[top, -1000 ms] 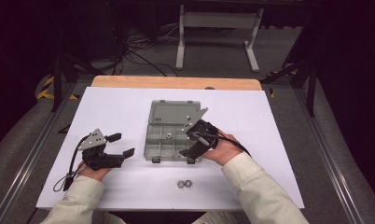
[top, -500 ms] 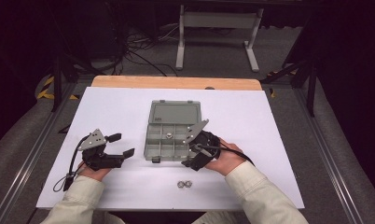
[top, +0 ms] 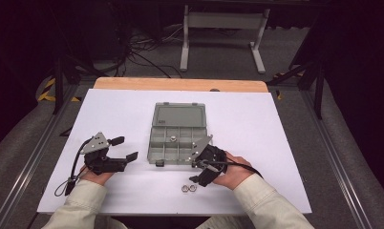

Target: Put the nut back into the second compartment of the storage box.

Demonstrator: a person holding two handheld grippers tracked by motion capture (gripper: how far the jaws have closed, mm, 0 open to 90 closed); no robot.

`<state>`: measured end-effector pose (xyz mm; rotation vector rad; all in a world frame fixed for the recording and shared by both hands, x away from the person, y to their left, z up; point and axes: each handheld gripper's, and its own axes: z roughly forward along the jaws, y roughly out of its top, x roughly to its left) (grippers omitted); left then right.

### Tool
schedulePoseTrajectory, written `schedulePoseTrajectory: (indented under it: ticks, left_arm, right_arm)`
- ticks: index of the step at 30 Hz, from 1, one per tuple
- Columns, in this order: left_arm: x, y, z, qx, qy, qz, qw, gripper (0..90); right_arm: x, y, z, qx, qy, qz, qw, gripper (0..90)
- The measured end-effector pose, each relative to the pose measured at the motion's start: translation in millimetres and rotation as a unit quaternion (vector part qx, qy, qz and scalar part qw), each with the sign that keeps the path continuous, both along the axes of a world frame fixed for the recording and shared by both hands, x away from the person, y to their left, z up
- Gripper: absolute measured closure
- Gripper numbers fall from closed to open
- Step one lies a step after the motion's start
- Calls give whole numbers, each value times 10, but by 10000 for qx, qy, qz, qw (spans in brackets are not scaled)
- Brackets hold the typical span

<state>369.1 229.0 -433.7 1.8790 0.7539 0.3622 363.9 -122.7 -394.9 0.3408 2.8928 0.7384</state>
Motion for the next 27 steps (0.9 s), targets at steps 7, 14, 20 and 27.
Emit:
schedulePoseTrajectory:
  ticks: [7,14,20,27]
  left_arm:
    - [-2,-4,-2,-7,8,6,10000,174]
    - [-1,-4,-2,4,0,0,10000,174]
    - [-1,-5,-2,0,-3,8,10000,174]
    - [-1,-6,-4,18,9,0,10000,174]
  right_arm:
    - [-57,17,-96,-202,71,87,9997,240]
    - [-92,23,-174,-253,169,154,9994,242]
    - [-104,24,-243,-256,282,155,9992,256]
    - [-121,27,-299,-265,490,158,9983,289]
